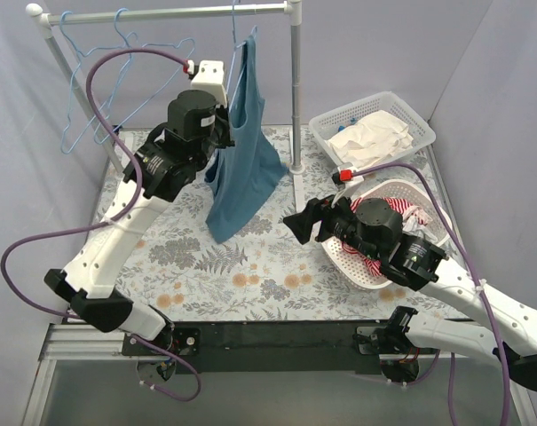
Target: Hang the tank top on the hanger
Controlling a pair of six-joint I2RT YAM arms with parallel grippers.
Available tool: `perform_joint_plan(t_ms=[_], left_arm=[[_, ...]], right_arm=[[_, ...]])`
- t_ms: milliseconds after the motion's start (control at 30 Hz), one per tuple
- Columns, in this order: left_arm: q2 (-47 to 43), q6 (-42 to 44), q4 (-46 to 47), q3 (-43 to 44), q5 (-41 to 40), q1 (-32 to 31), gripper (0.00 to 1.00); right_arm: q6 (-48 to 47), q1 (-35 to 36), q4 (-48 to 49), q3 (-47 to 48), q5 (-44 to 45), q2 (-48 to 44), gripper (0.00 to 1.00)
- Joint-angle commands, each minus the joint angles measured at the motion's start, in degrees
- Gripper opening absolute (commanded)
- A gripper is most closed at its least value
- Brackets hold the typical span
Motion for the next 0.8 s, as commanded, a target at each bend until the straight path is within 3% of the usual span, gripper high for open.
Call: perform_joint_plan(t_ms=[0, 267, 600, 633, 767], left_arm=[[2.31, 2.66, 4.33, 5.90, -1.76, 0.58, 0.00], [8.99, 1.08, 5.30, 10.91, 2.37, 4.26, 0.00], [7.86, -2.96, 6.96, 3.01, 10.46, 7.61, 0.00], [6.46, -3.05, 7.84, 1.09, 10.72, 7.70, 0.01], [3.46, -2.88, 8.90, -1.39, 11.08, 7.70, 0.22]], right_arm=[[1.21, 0.20, 1.80, 0.16, -1.17, -1.15, 0.81], [1.48, 0.20, 1.10, -0.19, -2.31, -1.41, 0.80], [1.74, 0.20, 0.48, -0.98, -1.70, -2.73, 0.80], [1.74, 0.20, 0.48, -1.07, -1.61, -2.73, 0.80], [1.65, 0.11, 0.48, -0.80, -1.70, -2.21, 0.80]])
